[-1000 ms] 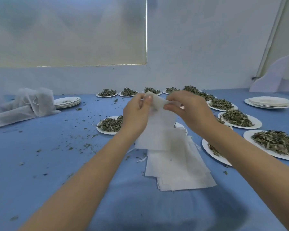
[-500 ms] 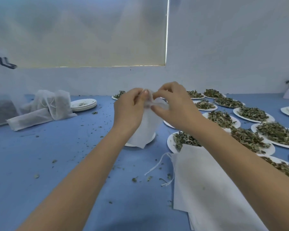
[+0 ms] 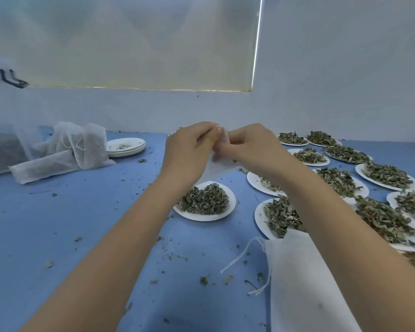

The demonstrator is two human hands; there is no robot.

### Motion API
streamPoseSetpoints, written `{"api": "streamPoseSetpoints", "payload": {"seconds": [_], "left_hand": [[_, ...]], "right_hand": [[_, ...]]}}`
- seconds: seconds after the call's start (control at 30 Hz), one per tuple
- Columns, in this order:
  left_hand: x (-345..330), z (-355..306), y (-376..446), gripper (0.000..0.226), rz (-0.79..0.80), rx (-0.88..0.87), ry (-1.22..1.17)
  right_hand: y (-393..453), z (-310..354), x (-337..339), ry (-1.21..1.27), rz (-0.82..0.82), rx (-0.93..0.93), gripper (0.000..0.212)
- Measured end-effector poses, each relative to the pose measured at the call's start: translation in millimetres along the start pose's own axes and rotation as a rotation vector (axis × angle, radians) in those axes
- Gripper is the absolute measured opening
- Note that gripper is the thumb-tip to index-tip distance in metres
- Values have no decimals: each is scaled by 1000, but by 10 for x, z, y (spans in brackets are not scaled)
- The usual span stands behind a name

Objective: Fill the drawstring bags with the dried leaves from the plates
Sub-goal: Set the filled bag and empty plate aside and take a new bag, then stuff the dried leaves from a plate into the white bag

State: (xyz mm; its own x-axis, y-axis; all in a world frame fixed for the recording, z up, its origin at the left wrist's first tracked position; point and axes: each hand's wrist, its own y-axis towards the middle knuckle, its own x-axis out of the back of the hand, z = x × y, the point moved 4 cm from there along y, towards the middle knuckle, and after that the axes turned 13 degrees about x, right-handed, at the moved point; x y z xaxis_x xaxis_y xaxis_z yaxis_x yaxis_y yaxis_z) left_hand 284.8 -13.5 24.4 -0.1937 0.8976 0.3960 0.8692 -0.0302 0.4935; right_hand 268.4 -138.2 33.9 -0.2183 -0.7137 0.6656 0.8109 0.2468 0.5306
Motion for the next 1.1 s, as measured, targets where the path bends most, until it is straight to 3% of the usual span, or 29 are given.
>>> {"api": "streamPoseSetpoints", "payload": {"seconds": [0.07,0.27,0.43,0.53,0.6,0.73,0.93,1.1], "left_hand": [[5,-11,30,22,44,-35,30],[54,-39,93,19,76,-79,79],[114,-34,96,19,-4,-175,188],[206,15,126,23,-73,-296,365],[243,92,151,29,-55,-341,506],[243,275,138,40,-7,-337,686],[151,468,-26,68,93,-230,558],[83,602,-121,96,117,-243,639]], "right_hand": [[24,-10,-15,70,33,-21,46],[89,-58,-215,346,94,-74,32],[148,-55,-356,502,52,-81,29],[170,-52,-424,731,46,-116,25],[187,-52,-467,896,69,-150,25],[217,-82,-560,1000,116,-229,29],[295,-145,-738,1054,132,-341,30],[309,-209,-882,1155,175,-383,37]]}}
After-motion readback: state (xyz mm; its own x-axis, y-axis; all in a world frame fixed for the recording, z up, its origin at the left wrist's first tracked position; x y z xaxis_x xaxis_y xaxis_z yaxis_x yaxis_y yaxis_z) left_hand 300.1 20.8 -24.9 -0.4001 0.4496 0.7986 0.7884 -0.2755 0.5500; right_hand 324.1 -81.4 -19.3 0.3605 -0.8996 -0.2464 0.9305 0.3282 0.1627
